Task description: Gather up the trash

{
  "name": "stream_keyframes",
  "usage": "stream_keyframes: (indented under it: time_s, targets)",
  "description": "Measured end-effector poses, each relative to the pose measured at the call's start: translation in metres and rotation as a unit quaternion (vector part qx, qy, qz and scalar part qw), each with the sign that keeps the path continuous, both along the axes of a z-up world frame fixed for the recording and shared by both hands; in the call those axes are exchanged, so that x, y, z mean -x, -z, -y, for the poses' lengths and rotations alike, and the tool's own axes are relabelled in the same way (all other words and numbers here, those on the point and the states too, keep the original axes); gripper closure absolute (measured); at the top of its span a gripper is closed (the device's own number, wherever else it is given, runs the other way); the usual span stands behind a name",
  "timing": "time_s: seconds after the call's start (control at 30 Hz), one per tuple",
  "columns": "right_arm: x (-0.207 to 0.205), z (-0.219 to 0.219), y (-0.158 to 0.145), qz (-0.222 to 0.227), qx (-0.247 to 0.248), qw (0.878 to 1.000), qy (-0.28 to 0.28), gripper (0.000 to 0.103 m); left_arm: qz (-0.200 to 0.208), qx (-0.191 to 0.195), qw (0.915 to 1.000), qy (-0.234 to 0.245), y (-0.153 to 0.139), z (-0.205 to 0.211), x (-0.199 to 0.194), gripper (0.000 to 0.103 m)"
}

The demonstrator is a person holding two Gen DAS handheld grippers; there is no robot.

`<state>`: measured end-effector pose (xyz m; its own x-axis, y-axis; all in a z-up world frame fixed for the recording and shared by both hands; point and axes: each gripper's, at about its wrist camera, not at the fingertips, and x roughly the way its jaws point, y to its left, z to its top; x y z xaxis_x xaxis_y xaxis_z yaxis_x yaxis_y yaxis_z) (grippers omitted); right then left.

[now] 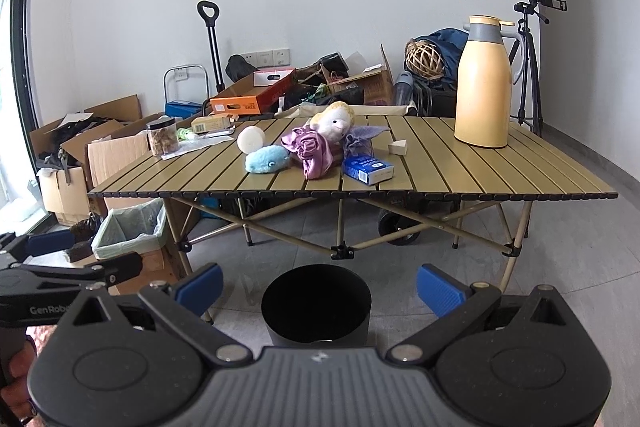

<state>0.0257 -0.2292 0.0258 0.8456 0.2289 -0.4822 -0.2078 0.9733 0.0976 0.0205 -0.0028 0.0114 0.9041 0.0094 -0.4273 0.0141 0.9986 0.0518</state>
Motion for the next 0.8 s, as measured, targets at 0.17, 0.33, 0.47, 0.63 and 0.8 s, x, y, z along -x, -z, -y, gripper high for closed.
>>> stream_keyframes:
  time_s: [0.17, 0.33, 0.47, 0.63, 0.8]
  targets:
    - [-0.014, 0.002, 0.003, 0.003, -0.003, 1.0, 0.001, 0.0, 0.002, -0.003, 1.0, 0.0, 0.001, 0.003, -0.017, 0.0]
    - [-0.033, 0.002, 0.008, 0.004, -0.004, 1.0, 0.003, 0.0, 0.005, -0.005, 1.0, 0.001, 0.002, 0.003, -0.036, 0.0]
    - [-0.05, 0.002, 0.011, 0.004, -0.002, 1.0, 0.007, 0.0, 0.006, -0.003, 1.0, -0.001, 0.003, 0.001, -0.053, 0.0]
    - [-0.074, 0.001, 0.013, 0.009, -0.004, 1.0, 0.013, 0.0, 0.009, -0.002, 0.9999, -0.006, 0.004, -0.003, -0.076, 0.0]
    - [-0.099, 0.0, 0.013, 0.021, -0.008, 1.0, 0.019, 0.0, 0.016, -0.001, 0.9998, -0.01, 0.004, -0.007, -0.101, 0.0]
